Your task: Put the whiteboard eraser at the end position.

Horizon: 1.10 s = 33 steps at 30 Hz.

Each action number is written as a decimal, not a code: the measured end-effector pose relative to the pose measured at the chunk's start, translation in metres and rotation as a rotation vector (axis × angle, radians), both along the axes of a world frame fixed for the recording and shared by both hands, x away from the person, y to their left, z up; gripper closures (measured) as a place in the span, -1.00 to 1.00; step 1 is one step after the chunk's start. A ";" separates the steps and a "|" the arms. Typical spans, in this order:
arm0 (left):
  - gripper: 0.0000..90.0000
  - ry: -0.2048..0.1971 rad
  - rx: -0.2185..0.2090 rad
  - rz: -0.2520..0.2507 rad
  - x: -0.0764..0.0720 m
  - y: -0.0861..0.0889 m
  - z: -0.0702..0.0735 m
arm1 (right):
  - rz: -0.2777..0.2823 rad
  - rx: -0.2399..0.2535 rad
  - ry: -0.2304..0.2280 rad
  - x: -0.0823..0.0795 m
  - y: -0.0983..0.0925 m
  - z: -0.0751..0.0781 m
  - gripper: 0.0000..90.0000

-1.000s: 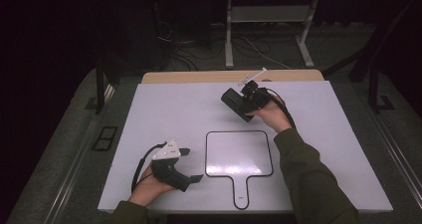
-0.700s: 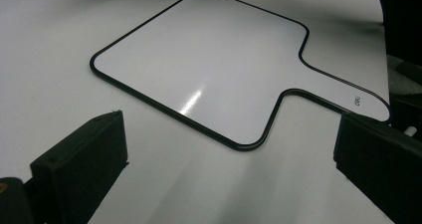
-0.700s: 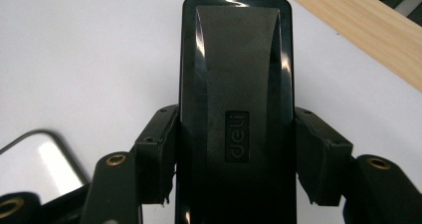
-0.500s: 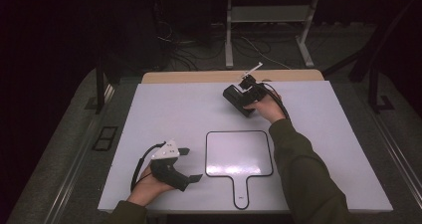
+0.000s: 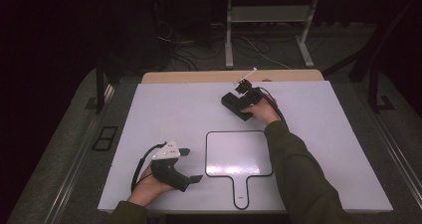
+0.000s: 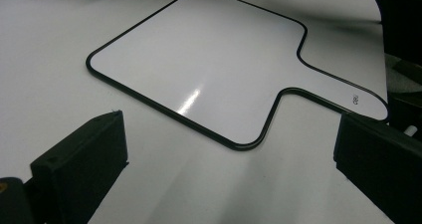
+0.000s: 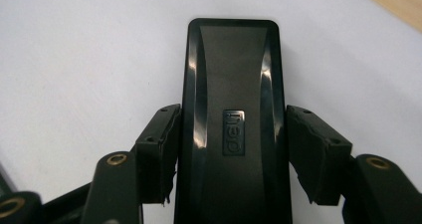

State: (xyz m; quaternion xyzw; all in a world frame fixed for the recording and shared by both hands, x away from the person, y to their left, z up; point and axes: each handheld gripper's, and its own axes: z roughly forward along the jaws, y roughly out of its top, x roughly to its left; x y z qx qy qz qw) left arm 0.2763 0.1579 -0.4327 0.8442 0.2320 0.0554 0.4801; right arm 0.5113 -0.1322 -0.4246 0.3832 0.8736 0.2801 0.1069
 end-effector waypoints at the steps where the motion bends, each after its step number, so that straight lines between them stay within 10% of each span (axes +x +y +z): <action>1: -1.00 0.002 -0.001 0.001 0.000 0.000 0.000 | 0.000 -0.002 -0.003 0.000 0.000 0.000 -0.13; 33: -1.00 0.004 -0.002 0.021 0.001 -0.001 -0.001 | 0.001 0.177 -0.133 -0.045 -0.032 0.023 -0.62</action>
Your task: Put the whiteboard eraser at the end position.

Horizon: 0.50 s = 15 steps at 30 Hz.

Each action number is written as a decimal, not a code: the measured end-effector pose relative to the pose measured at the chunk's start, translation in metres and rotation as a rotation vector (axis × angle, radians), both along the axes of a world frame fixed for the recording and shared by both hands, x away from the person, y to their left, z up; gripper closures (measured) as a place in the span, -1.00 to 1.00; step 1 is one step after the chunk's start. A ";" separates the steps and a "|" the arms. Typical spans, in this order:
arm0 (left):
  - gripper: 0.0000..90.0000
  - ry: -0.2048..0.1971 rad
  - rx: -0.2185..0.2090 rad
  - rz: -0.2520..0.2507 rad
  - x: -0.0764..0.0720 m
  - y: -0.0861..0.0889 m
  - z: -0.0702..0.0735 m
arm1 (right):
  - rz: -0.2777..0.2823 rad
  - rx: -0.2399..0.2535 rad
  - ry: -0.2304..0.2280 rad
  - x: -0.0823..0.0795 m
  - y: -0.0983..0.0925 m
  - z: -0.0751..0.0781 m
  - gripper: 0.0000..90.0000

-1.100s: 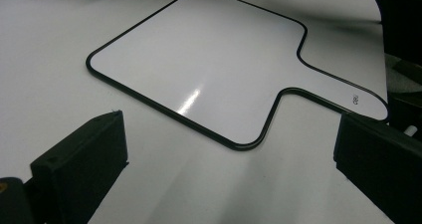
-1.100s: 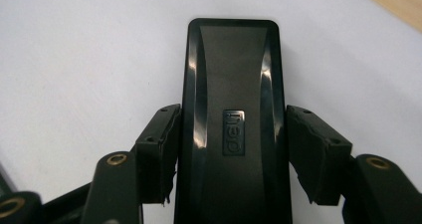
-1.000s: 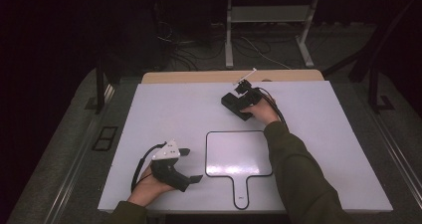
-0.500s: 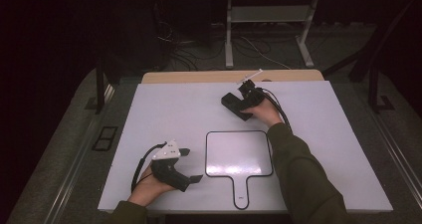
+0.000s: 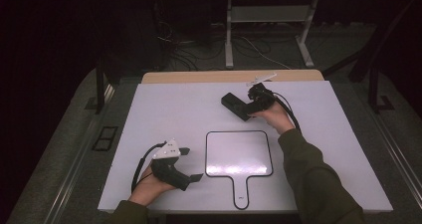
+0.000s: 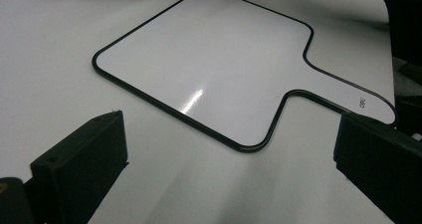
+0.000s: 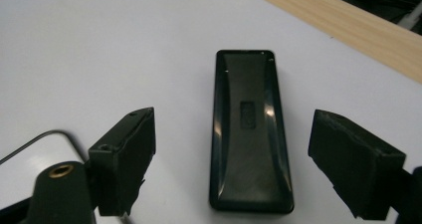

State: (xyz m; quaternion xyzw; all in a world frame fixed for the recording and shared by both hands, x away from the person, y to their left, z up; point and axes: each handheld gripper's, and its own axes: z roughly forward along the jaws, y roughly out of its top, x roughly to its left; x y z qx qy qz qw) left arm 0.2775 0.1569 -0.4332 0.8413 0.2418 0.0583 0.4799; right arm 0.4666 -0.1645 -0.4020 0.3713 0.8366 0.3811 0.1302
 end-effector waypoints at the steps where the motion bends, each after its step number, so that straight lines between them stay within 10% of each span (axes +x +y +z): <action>1: -1.00 -0.001 0.001 0.000 0.000 0.000 0.000 | 0.007 0.004 0.003 -0.003 -0.002 0.000 -0.62; 15: -1.00 -0.014 0.000 -0.006 0.000 0.002 0.000 | 0.006 0.055 -0.046 -0.051 -0.026 -0.003 -0.61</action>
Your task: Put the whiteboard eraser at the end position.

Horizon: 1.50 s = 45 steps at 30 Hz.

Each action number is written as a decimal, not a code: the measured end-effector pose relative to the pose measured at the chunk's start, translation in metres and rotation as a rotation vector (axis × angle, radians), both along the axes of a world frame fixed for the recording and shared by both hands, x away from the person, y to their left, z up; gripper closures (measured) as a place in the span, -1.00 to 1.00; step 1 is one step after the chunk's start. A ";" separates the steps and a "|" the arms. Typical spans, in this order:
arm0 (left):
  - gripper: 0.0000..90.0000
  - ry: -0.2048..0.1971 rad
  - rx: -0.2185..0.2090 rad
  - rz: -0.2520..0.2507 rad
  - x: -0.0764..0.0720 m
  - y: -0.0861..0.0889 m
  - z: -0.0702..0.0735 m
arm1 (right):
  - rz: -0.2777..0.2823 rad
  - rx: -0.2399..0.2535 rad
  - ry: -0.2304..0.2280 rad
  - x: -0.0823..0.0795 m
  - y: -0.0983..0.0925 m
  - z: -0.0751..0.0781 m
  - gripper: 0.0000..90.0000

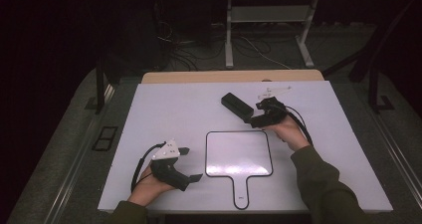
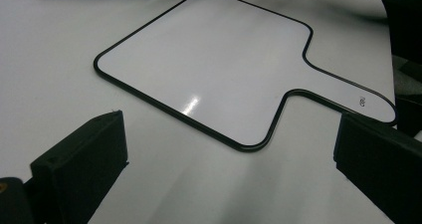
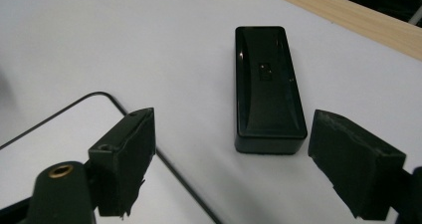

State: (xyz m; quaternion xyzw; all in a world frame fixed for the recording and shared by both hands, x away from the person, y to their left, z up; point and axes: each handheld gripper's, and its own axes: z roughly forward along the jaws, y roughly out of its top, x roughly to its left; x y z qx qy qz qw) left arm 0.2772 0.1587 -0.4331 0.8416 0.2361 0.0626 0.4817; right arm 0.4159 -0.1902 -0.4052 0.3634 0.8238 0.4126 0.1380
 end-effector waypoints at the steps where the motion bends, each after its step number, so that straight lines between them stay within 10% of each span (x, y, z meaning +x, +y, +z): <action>1: -1.00 0.000 -0.001 0.001 0.000 0.000 0.000 | -0.001 0.008 -0.004 -0.003 -0.002 0.000 -0.61; 45: -1.00 0.021 -0.030 0.027 0.000 0.006 -0.001 | -0.040 0.062 -0.065 -0.120 -0.061 -0.021 -0.63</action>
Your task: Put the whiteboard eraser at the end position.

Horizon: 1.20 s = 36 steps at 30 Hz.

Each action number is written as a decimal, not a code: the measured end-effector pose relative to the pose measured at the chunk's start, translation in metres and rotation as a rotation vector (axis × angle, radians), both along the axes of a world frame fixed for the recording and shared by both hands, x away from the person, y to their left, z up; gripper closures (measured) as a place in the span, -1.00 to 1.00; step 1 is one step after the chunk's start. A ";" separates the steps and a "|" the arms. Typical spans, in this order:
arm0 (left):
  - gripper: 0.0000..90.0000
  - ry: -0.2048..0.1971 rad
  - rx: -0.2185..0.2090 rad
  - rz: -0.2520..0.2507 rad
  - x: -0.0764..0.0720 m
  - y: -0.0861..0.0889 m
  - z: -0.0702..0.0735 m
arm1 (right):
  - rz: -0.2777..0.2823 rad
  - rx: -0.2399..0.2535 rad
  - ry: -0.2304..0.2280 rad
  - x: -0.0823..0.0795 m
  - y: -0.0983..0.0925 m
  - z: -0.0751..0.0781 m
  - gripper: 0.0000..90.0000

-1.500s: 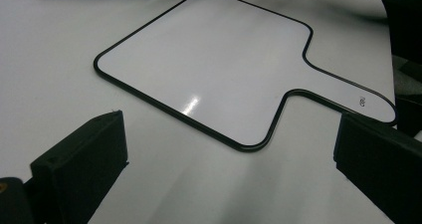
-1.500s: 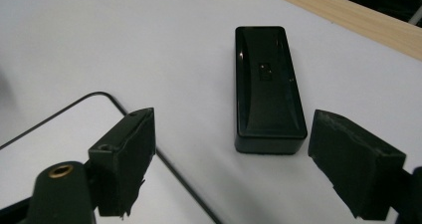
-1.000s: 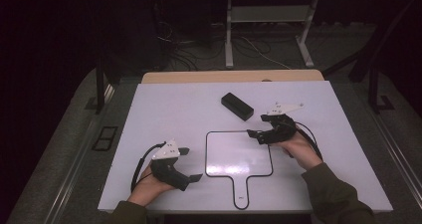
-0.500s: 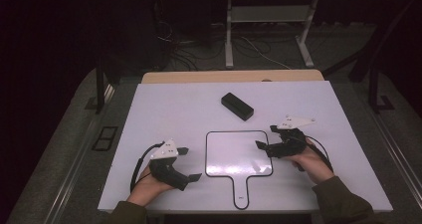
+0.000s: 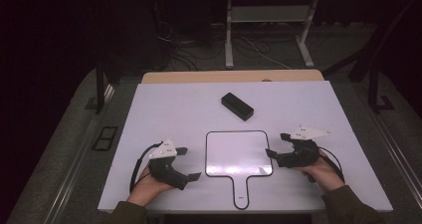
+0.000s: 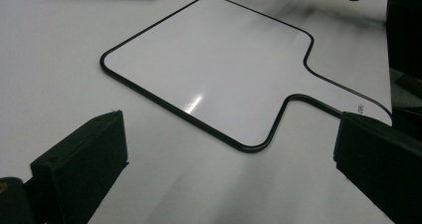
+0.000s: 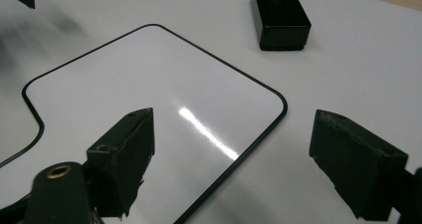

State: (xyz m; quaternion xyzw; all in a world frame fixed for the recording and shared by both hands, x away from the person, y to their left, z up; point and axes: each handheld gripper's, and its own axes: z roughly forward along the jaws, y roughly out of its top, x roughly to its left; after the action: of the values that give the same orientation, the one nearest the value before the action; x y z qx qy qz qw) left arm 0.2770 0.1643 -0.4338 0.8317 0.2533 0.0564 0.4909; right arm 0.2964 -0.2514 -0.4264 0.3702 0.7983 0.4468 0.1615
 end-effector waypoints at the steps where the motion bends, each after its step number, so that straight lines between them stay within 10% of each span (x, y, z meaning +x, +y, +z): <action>1: -1.00 -0.001 -0.002 0.000 0.000 0.000 0.000 | 0.002 0.003 -0.003 -0.002 -0.001 0.000 -0.63; 36: -1.00 0.014 -0.021 0.038 0.001 0.005 -0.002 | -0.010 0.025 0.032 -0.040 -0.052 -0.018 -0.63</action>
State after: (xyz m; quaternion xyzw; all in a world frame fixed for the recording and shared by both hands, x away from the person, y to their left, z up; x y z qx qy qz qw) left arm 0.2784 0.1696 -0.4361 0.8220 0.2731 0.0575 0.4965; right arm 0.2562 -0.3038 -0.4446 0.3835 0.7932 0.4499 0.1462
